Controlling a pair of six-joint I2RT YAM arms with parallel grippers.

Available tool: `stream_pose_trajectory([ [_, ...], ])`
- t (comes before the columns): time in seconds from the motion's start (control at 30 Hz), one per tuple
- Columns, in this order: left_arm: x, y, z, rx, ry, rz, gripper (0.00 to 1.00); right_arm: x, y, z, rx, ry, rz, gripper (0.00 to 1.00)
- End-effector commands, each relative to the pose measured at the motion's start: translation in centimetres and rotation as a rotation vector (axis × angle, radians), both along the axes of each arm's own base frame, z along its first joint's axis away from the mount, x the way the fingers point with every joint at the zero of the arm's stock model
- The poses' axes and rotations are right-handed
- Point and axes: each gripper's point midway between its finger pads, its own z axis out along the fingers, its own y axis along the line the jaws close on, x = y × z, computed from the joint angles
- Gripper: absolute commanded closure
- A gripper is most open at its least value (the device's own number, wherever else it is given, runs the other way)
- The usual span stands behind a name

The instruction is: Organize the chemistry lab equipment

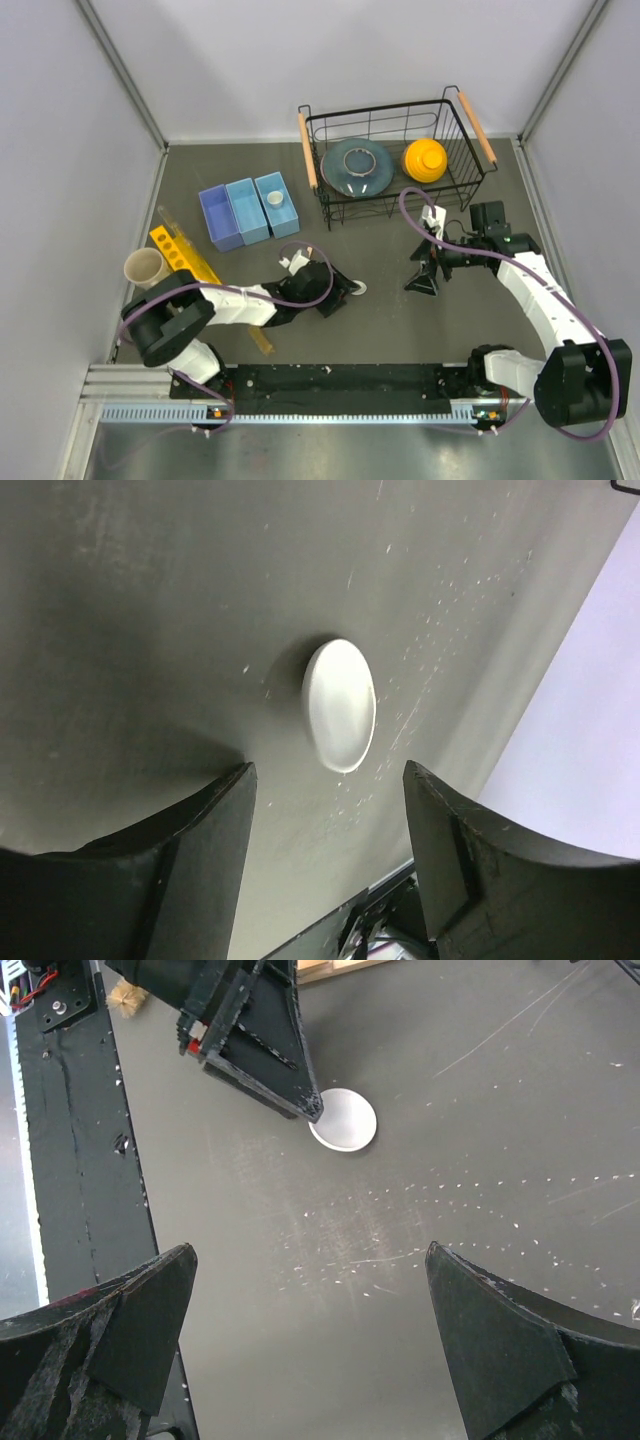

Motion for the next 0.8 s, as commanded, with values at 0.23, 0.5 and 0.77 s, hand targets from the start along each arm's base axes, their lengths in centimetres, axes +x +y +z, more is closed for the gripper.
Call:
stream_pose_trajectory([
  [0.23,2.1,-0.4,-1.1,-0.014,0.013,0.107,0.55,-0.1,0.2,1.0,0.035,-0.056,0.024,0.01],
  [0.5,2.9,-0.3,-1.3,0.005,0.009,0.107,0.77,-0.1,0.2,0.8,0.032,-0.05,0.023,0.01],
  [0.77,3.1,-0.3,-0.2,0.014,-0.034,0.061,0.95,-0.1,0.1,0.5,0.027,-0.044,0.021,0.01],
])
